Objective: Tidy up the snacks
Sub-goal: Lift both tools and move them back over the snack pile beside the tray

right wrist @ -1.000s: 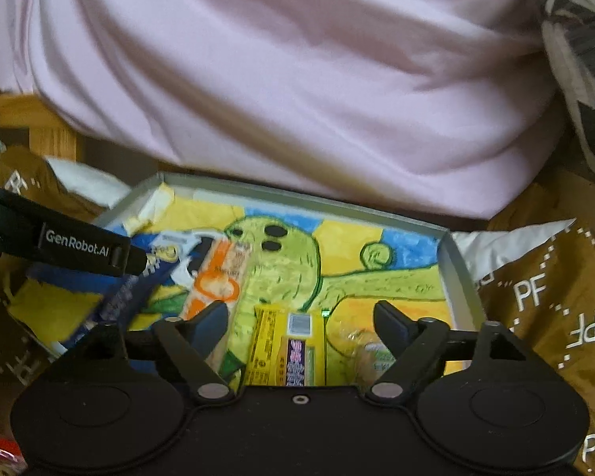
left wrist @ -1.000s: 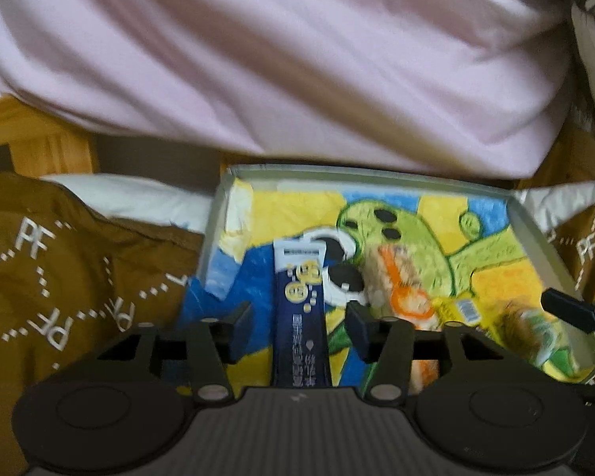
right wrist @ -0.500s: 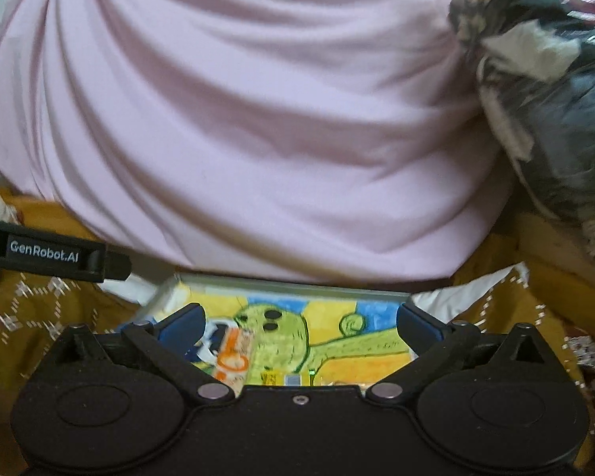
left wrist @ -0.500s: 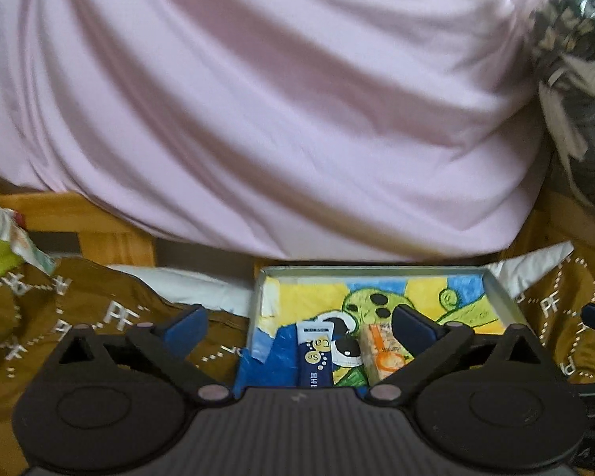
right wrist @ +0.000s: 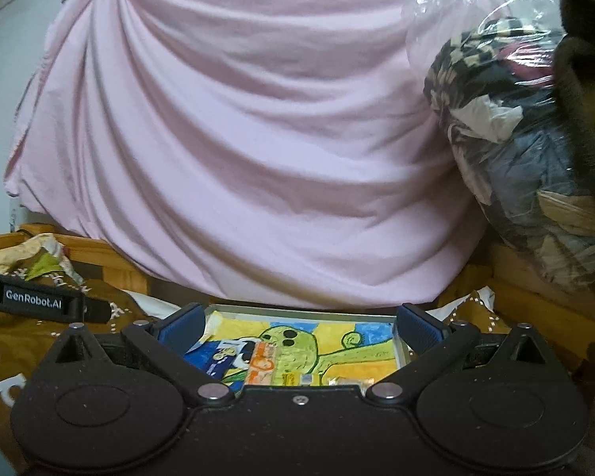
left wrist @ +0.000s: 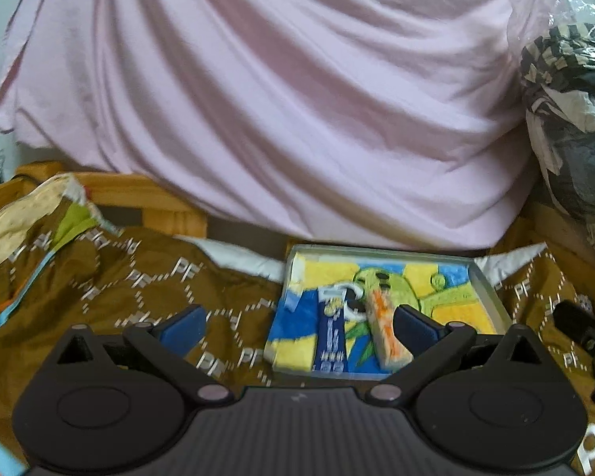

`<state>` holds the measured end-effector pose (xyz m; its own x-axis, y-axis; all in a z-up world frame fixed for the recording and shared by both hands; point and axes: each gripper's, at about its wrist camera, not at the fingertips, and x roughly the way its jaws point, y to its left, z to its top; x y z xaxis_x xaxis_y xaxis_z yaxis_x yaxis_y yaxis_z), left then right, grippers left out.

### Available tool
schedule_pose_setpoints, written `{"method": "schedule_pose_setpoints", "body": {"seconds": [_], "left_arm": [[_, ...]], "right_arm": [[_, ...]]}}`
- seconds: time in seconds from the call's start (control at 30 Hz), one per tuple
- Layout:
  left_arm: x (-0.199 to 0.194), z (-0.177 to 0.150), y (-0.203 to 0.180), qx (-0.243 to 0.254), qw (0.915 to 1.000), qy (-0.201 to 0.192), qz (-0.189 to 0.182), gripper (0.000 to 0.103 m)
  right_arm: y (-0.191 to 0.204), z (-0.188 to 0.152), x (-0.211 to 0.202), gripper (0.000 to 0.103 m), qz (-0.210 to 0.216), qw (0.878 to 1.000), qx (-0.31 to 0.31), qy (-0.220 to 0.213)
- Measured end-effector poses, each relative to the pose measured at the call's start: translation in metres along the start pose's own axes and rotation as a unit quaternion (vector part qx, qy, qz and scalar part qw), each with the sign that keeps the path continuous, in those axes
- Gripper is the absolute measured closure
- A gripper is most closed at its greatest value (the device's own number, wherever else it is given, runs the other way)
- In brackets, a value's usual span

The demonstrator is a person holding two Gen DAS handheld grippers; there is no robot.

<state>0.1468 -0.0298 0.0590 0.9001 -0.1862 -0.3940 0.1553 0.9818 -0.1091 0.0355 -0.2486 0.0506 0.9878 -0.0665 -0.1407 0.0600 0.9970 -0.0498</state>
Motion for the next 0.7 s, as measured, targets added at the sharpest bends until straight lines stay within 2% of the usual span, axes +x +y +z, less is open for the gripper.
{"method": "schedule_pose_setpoints", "body": {"seconds": [0.17, 0.4, 0.53, 0.7], "left_arm": [[-0.03, -0.017, 0.009, -0.003, 0.9999, 0.012, 0.011, 0.0], [-0.052, -0.045, 0.019, -0.016, 0.9982, 0.055, 0.02, 0.0], [-0.059, -0.058, 0.019, -0.015, 0.9967, 0.078, 0.021, 0.0], [-0.062, -0.074, 0.014, -0.003, 0.994, 0.106, 0.024, 0.0]], "right_arm": [[0.004, -0.008, -0.033, 0.001, 0.005, 1.0, 0.012, 0.003], [0.003, -0.02, -0.059, 0.001, 0.01, 0.999, 0.043, 0.029], [0.004, -0.027, -0.066, 0.001, 0.018, 0.997, 0.057, 0.053], [0.01, -0.036, -0.06, 0.001, 0.022, 0.993, 0.046, 0.102]]}}
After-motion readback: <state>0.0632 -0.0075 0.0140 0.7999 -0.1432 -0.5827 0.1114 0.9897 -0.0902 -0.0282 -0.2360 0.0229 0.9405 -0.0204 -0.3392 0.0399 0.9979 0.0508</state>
